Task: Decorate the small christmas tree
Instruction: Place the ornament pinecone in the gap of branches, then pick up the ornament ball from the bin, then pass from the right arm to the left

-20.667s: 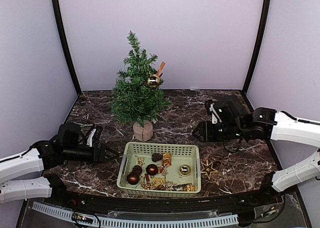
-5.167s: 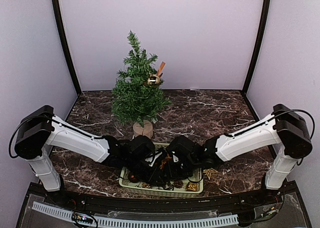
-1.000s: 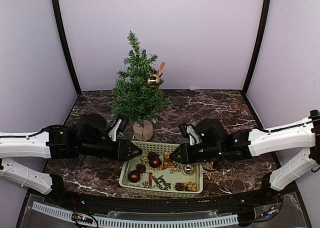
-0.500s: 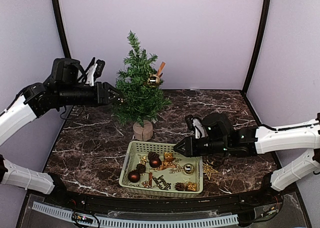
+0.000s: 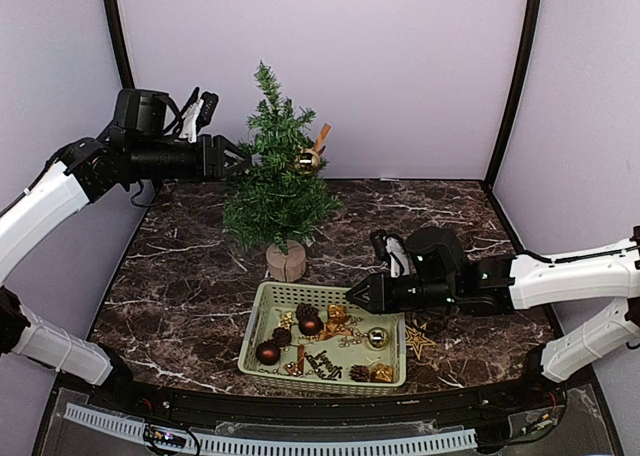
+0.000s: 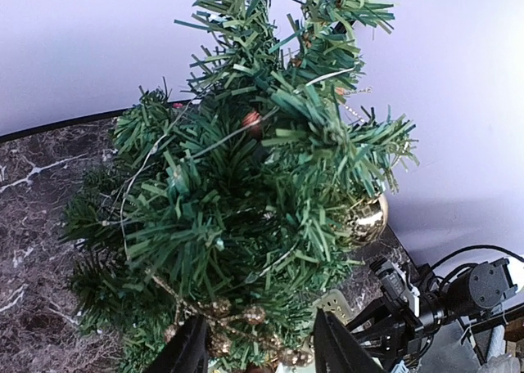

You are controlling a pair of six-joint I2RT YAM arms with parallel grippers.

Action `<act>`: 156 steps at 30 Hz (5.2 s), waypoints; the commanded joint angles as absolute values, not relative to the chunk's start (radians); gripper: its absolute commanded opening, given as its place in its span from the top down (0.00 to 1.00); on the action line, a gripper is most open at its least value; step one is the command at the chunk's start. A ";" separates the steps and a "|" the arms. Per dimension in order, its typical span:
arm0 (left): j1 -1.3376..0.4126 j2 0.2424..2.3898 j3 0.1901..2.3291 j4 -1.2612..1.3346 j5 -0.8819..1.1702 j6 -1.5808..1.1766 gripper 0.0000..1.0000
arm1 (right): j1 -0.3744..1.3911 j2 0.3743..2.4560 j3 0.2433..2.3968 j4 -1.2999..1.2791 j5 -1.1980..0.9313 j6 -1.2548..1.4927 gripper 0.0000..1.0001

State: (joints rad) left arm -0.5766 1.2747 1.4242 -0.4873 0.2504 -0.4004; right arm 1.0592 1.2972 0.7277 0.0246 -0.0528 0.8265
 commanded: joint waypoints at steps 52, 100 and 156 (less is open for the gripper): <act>-0.543 1.196 1.430 -0.527 0.221 -0.359 0.26 | 1.052 1.323 0.671 0.167 -0.102 0.877 0.77; -0.948 1.061 0.506 -0.082 0.099 -0.854 0.32 | 1.272 1.787 1.091 -0.170 0.317 0.707 0.28; -0.786 0.895 0.648 0.009 0.433 -0.645 0.32 | 1.127 1.284 0.906 -0.047 -0.074 0.634 0.50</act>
State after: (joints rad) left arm -0.7990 0.9100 0.5888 -0.0978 0.2733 -0.7189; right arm 1.1664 1.3605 0.9340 -0.0689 0.0570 0.6479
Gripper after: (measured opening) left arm 0.678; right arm 0.501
